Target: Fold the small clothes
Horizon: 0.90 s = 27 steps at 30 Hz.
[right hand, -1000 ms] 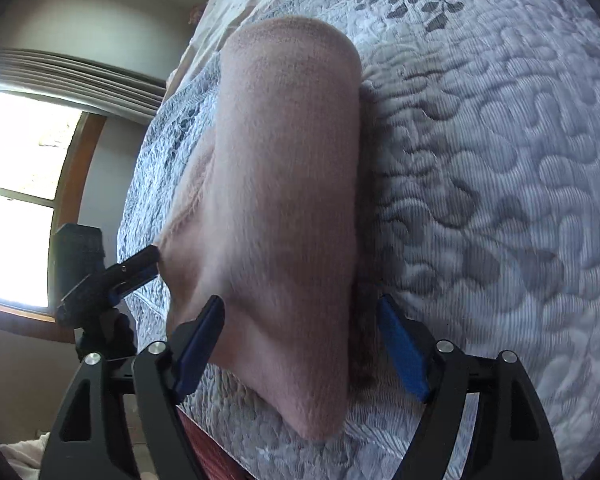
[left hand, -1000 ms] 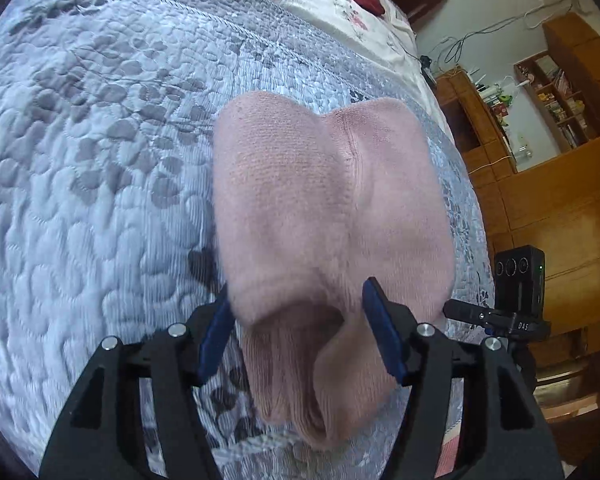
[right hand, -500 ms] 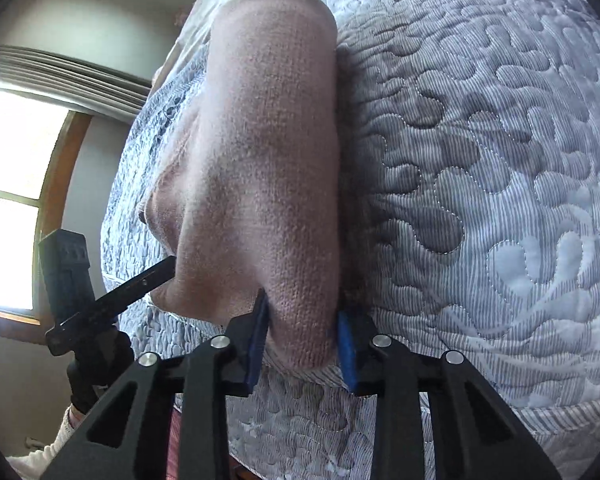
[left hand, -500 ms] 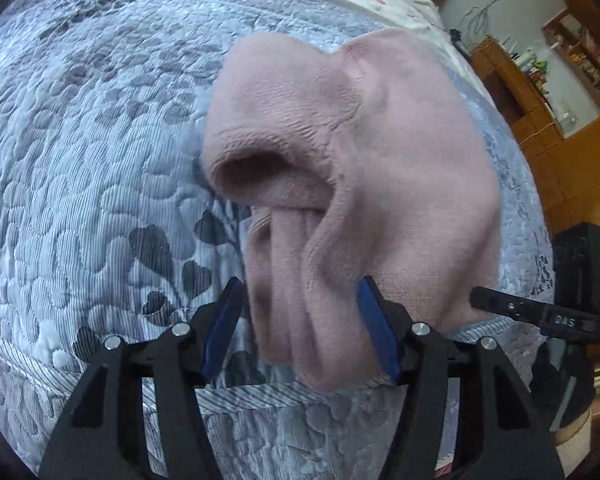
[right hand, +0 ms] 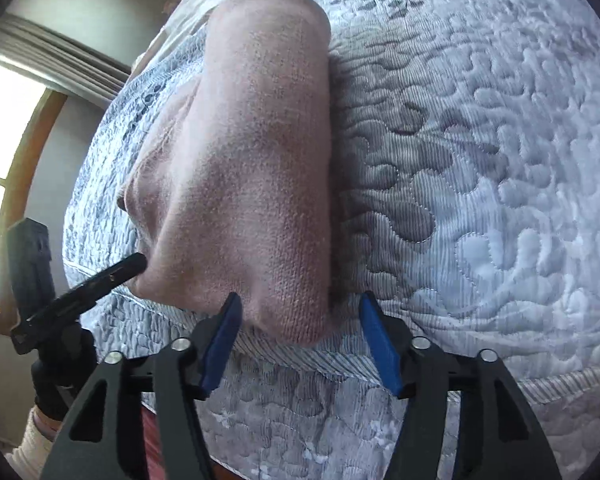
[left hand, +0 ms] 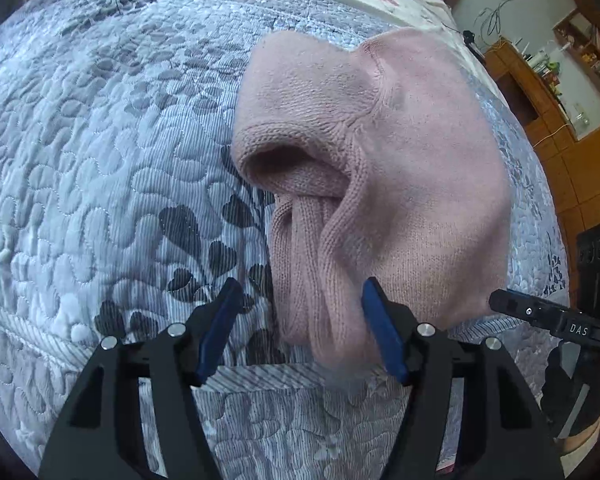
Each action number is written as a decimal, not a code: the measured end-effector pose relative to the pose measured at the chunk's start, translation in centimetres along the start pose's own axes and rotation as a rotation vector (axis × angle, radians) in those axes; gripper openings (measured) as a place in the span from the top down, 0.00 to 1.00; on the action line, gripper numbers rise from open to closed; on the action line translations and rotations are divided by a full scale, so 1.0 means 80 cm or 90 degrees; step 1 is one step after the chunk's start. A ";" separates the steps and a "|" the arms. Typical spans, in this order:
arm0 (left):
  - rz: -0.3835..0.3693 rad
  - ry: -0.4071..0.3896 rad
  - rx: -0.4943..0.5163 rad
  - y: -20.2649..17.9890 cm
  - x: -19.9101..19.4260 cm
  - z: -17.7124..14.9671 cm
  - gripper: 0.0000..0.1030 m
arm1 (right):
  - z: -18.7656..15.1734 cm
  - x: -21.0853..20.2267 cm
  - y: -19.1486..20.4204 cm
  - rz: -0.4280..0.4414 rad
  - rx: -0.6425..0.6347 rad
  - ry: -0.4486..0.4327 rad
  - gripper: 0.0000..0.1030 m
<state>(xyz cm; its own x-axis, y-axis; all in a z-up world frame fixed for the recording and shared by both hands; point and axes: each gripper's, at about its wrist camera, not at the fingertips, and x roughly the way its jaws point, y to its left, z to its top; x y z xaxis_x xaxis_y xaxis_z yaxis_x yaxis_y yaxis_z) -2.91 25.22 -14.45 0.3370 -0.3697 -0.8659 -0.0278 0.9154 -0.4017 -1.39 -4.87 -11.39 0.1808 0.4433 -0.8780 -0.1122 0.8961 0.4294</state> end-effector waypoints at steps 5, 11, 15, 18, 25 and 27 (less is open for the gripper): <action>0.028 -0.038 0.033 -0.016 -0.044 -0.019 0.19 | -0.020 -0.038 0.032 -0.085 -0.043 -0.045 0.16; 0.049 -0.064 0.043 -0.037 -0.083 -0.043 0.14 | -0.045 -0.065 0.050 -0.104 -0.033 -0.077 0.16; 0.063 -0.070 0.046 -0.046 -0.102 -0.056 0.14 | -0.059 -0.080 0.067 -0.133 -0.028 -0.089 0.16; 0.072 -0.074 0.051 -0.051 -0.114 -0.065 0.14 | -0.068 -0.092 0.075 -0.146 -0.029 -0.100 0.15; 0.098 -0.086 0.066 -0.061 -0.138 -0.082 0.14 | -0.087 -0.116 0.096 -0.182 -0.044 -0.118 0.09; 0.102 -0.086 0.066 -0.064 -0.144 -0.086 0.14 | -0.090 -0.123 0.104 -0.198 -0.046 -0.120 0.08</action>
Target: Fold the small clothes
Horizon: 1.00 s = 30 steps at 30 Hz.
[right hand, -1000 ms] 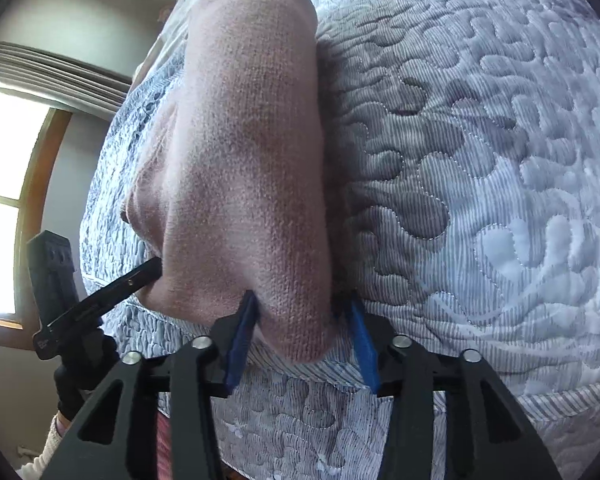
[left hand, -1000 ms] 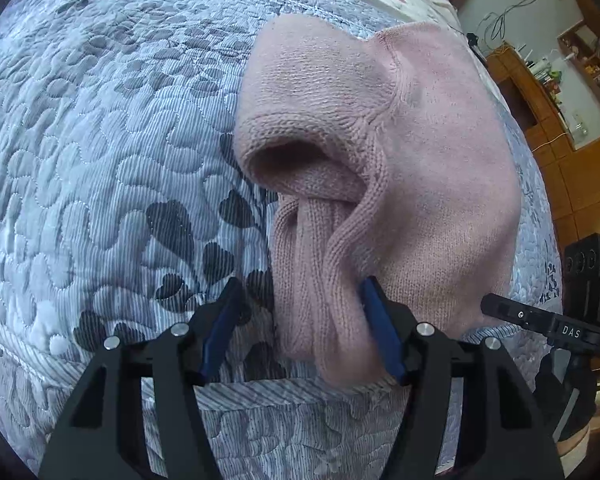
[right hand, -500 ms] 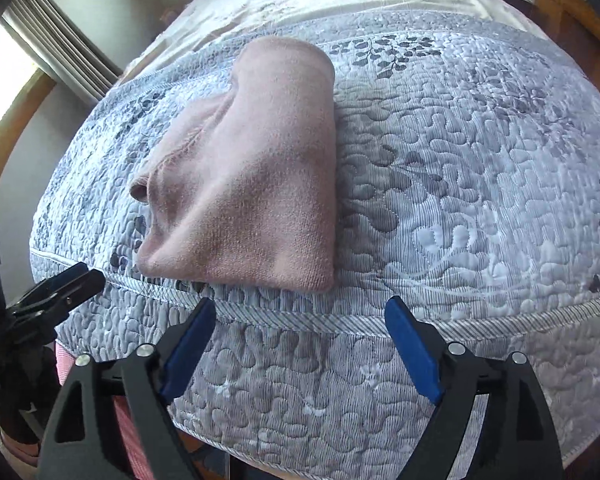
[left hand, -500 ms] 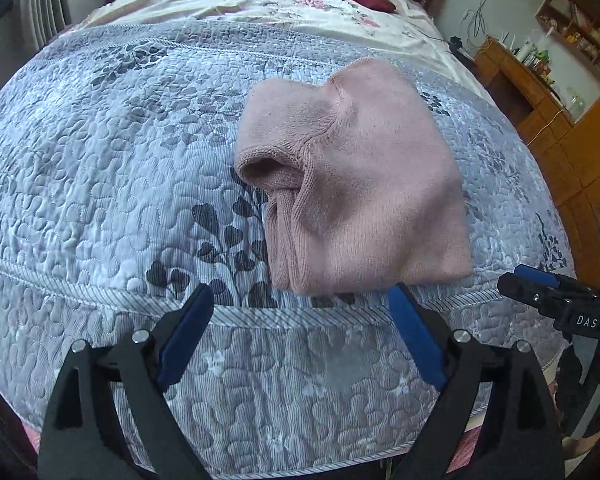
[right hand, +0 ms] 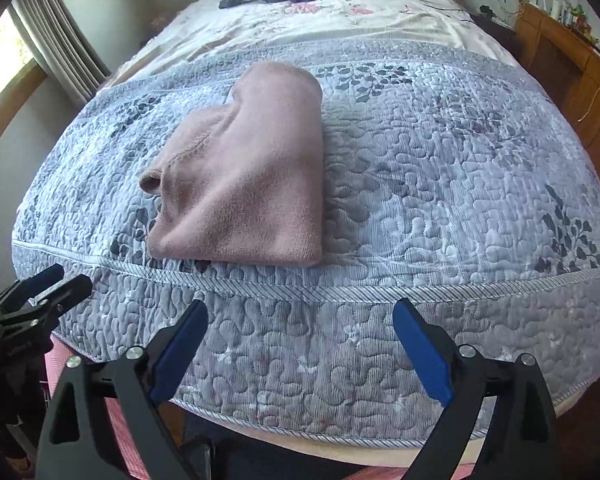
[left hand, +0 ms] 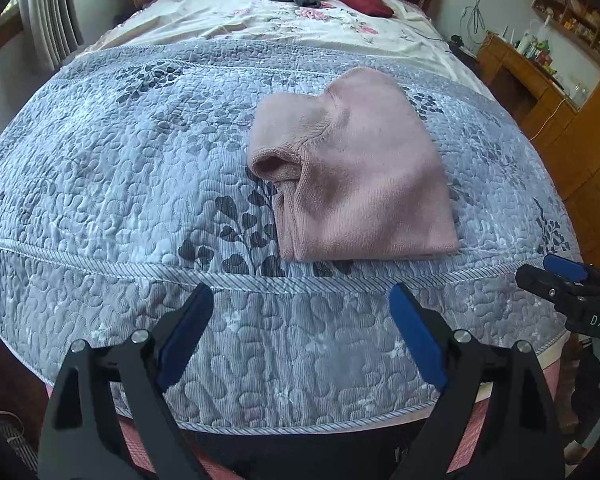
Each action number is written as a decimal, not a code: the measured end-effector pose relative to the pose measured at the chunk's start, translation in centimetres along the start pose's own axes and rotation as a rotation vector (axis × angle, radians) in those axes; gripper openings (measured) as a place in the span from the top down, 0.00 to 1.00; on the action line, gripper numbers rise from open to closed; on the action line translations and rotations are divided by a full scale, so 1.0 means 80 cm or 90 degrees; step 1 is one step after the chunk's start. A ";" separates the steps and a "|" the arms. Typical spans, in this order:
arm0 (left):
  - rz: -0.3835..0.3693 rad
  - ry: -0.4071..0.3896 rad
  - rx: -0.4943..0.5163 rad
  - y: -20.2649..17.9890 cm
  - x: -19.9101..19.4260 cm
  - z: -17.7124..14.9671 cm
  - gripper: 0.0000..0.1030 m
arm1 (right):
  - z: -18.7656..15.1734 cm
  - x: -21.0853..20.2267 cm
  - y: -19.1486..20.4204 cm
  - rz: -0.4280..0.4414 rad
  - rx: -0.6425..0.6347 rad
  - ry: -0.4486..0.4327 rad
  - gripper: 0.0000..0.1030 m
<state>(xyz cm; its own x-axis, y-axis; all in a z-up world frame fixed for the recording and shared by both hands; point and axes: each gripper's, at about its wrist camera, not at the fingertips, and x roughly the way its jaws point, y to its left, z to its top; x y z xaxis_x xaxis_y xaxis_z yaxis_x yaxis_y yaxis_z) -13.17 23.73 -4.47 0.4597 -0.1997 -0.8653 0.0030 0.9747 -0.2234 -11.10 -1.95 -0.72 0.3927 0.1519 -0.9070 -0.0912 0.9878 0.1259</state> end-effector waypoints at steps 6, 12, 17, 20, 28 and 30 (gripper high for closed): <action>0.006 -0.014 -0.003 -0.004 -0.027 -0.006 0.14 | -0.003 -0.030 0.018 -0.023 -0.016 -0.025 0.05; 0.027 -0.031 0.010 -0.010 -0.052 -0.010 0.13 | -0.007 -0.064 0.035 -0.058 -0.025 -0.067 0.04; 0.040 -0.041 0.014 -0.014 -0.068 -0.014 0.13 | -0.008 -0.083 0.042 -0.075 -0.029 -0.087 0.04; 0.048 -0.047 0.020 -0.016 -0.077 -0.014 0.13 | -0.010 -0.090 0.047 -0.111 -0.034 -0.091 0.04; 0.055 -0.051 0.029 -0.025 -0.090 -0.015 0.13 | -0.010 -0.094 0.046 -0.109 -0.030 -0.091 0.04; 0.058 -0.052 0.035 -0.029 -0.090 -0.015 0.13 | -0.009 -0.093 0.044 -0.105 -0.026 -0.089 0.04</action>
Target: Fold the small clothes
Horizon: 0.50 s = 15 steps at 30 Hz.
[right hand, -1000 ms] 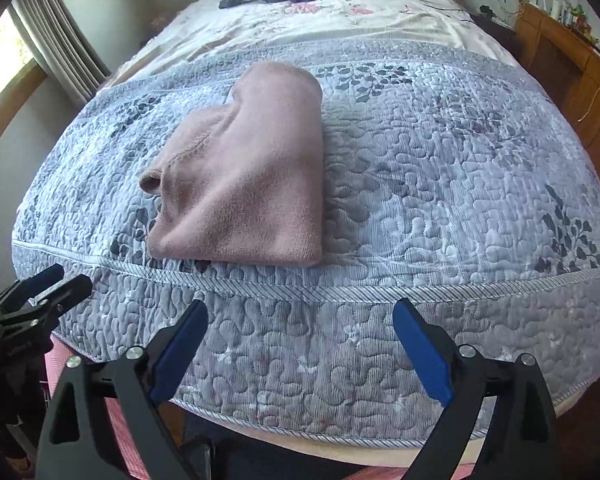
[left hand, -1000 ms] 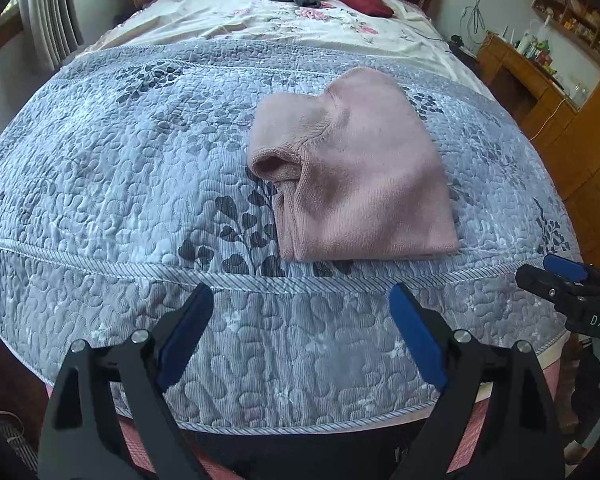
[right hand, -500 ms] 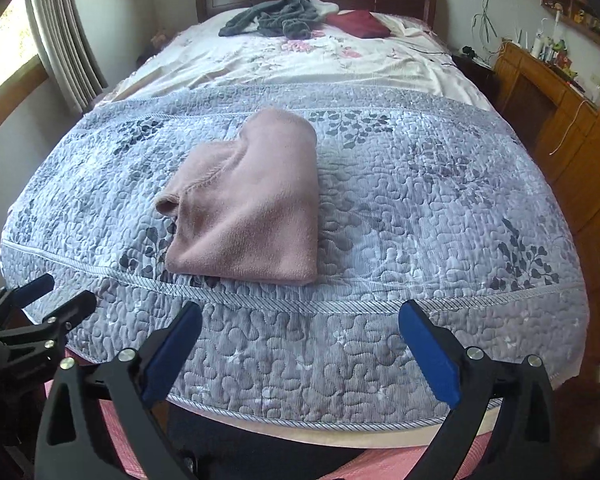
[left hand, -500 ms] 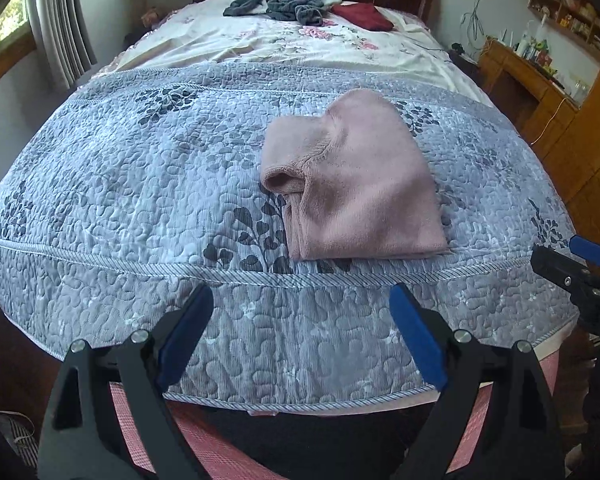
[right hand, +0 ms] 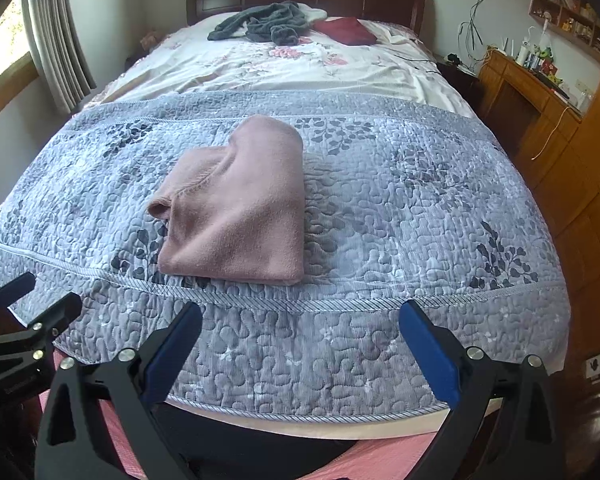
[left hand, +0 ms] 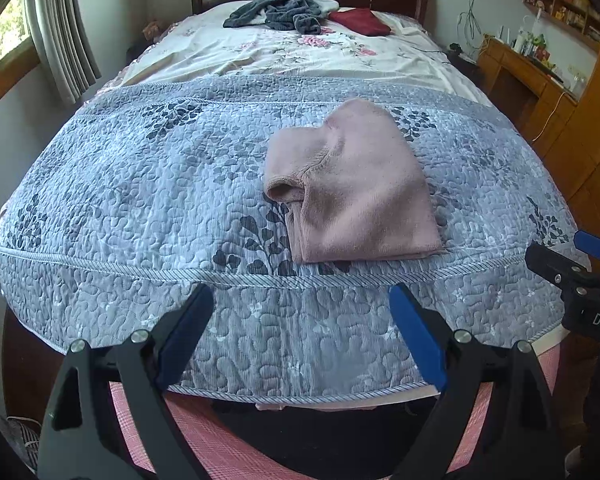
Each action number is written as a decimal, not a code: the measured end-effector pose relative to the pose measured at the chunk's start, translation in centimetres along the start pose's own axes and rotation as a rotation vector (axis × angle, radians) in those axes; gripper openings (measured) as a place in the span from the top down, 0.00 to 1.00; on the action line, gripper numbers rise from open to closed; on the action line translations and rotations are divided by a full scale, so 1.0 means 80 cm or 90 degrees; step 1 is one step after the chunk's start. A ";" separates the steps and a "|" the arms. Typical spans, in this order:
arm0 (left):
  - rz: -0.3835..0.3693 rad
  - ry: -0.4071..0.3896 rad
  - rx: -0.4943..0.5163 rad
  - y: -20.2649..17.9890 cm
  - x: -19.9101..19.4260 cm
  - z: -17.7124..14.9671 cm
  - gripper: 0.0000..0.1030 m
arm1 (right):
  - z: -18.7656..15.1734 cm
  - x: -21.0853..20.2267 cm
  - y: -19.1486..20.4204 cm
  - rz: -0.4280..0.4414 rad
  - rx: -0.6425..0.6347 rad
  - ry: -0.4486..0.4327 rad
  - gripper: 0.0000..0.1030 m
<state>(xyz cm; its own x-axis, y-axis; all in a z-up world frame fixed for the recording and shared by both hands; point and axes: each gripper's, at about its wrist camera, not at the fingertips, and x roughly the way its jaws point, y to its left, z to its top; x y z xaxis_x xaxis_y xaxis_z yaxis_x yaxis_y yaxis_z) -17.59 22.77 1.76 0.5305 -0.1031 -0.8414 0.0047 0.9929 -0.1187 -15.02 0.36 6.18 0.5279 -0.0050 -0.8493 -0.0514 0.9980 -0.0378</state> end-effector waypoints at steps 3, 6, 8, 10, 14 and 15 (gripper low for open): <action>0.005 0.001 0.006 -0.003 0.002 0.000 0.13 | 0.000 0.003 -0.002 0.000 0.005 0.004 0.04; 0.008 0.006 0.008 -0.004 0.007 0.001 0.13 | 0.000 0.006 -0.004 -0.001 0.009 0.008 0.04; 0.007 0.009 0.008 -0.005 0.009 0.002 0.13 | 0.001 0.008 -0.006 -0.002 0.010 0.009 0.04; 0.007 0.010 0.008 -0.005 0.011 0.003 0.13 | 0.002 0.011 -0.008 0.000 0.011 0.013 0.04; 0.009 0.011 0.012 -0.008 0.013 0.004 0.13 | 0.002 0.016 -0.010 0.001 0.016 0.020 0.04; 0.009 0.012 0.012 -0.009 0.013 0.003 0.13 | 0.002 0.017 -0.010 0.000 0.016 0.021 0.04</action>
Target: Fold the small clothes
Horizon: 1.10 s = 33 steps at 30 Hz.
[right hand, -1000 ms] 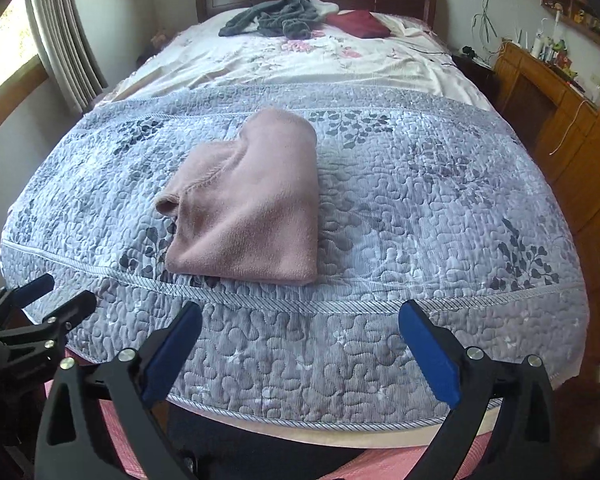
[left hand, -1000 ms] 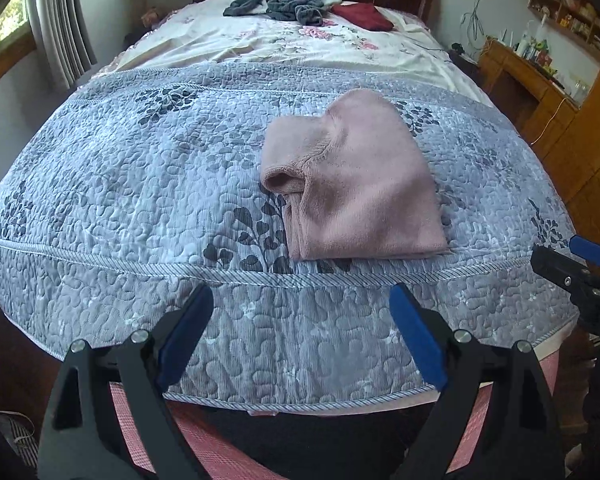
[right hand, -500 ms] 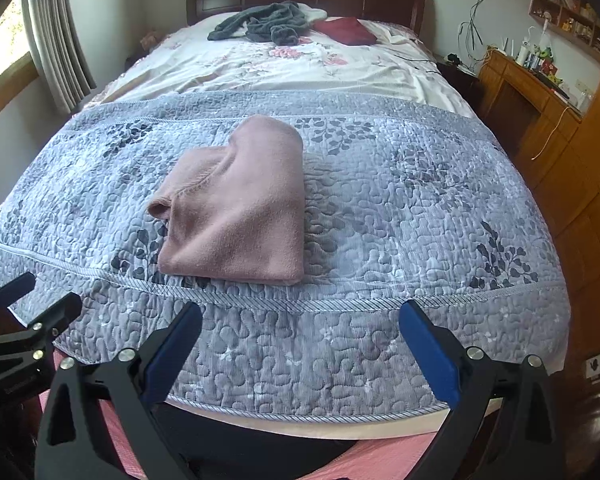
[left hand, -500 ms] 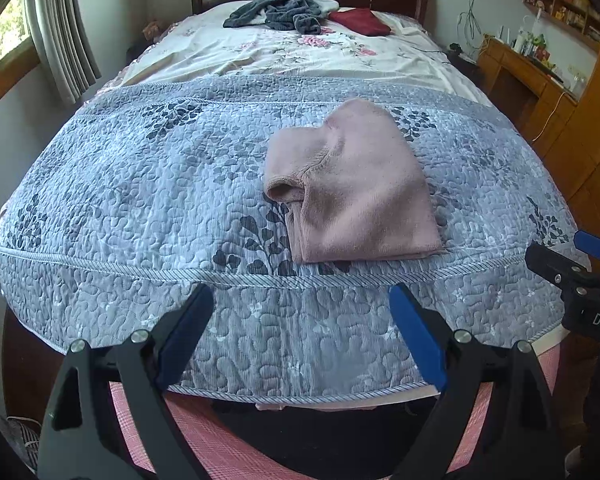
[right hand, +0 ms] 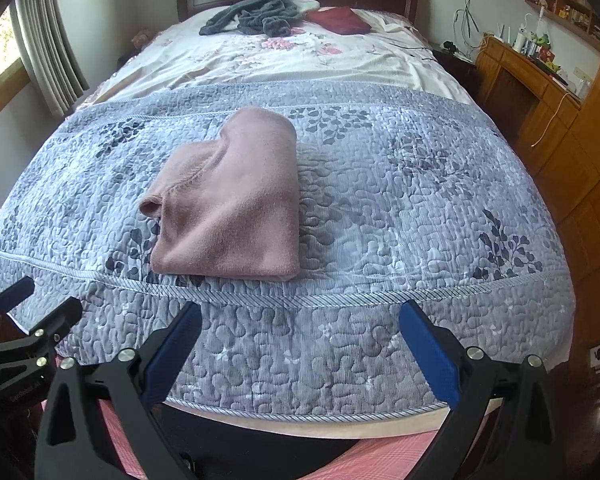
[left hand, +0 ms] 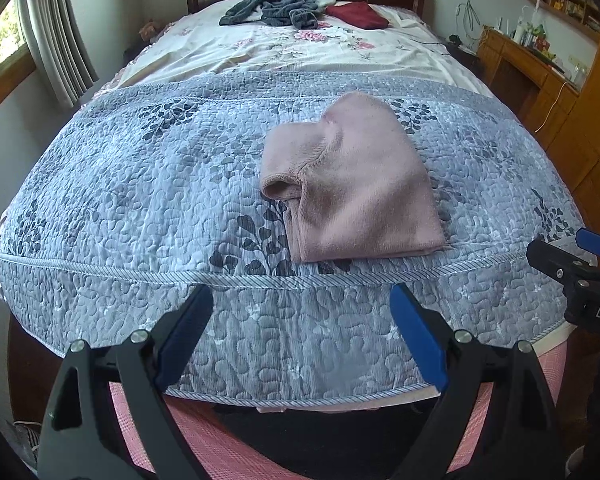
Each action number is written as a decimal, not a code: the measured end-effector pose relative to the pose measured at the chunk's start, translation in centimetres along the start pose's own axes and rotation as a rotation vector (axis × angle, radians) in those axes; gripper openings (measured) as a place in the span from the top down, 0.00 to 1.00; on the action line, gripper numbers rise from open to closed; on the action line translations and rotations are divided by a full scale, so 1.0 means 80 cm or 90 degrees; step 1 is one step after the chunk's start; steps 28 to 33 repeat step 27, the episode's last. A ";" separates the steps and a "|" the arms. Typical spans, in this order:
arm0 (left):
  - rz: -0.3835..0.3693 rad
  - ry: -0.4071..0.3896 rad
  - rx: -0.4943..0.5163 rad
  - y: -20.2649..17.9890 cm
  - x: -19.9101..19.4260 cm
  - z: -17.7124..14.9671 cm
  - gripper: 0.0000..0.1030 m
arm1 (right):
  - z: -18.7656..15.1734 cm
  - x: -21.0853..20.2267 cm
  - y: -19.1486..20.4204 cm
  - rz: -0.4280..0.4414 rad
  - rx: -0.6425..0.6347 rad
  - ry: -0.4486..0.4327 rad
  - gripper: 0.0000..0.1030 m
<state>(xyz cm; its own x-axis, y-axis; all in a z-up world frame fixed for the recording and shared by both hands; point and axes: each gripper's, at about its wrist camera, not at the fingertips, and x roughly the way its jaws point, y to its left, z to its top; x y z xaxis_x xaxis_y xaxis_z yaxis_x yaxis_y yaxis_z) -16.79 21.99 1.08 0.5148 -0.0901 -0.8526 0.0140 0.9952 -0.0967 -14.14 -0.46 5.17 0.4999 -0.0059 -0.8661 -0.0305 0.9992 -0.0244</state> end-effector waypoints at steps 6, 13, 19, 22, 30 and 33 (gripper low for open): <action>0.002 0.006 0.003 -0.003 0.006 -0.001 0.13 | 0.001 0.007 -0.003 0.018 0.009 0.009 0.04; 0.003 0.012 0.000 -0.001 0.012 0.000 0.13 | 0.003 0.012 -0.004 0.011 0.005 -0.005 0.04; 0.004 0.013 -0.002 0.000 0.014 0.001 0.13 | 0.006 0.017 -0.006 0.003 0.005 0.003 0.04; 0.002 0.011 -0.003 -0.001 0.014 0.001 0.13 | 0.007 0.021 -0.009 -0.017 0.011 0.011 0.04; 0.003 0.009 0.001 -0.003 0.014 0.003 0.13 | 0.006 0.024 -0.015 -0.021 0.017 0.017 0.04; 0.003 0.009 0.001 -0.003 0.014 0.003 0.13 | 0.006 0.024 -0.015 -0.021 0.017 0.017 0.04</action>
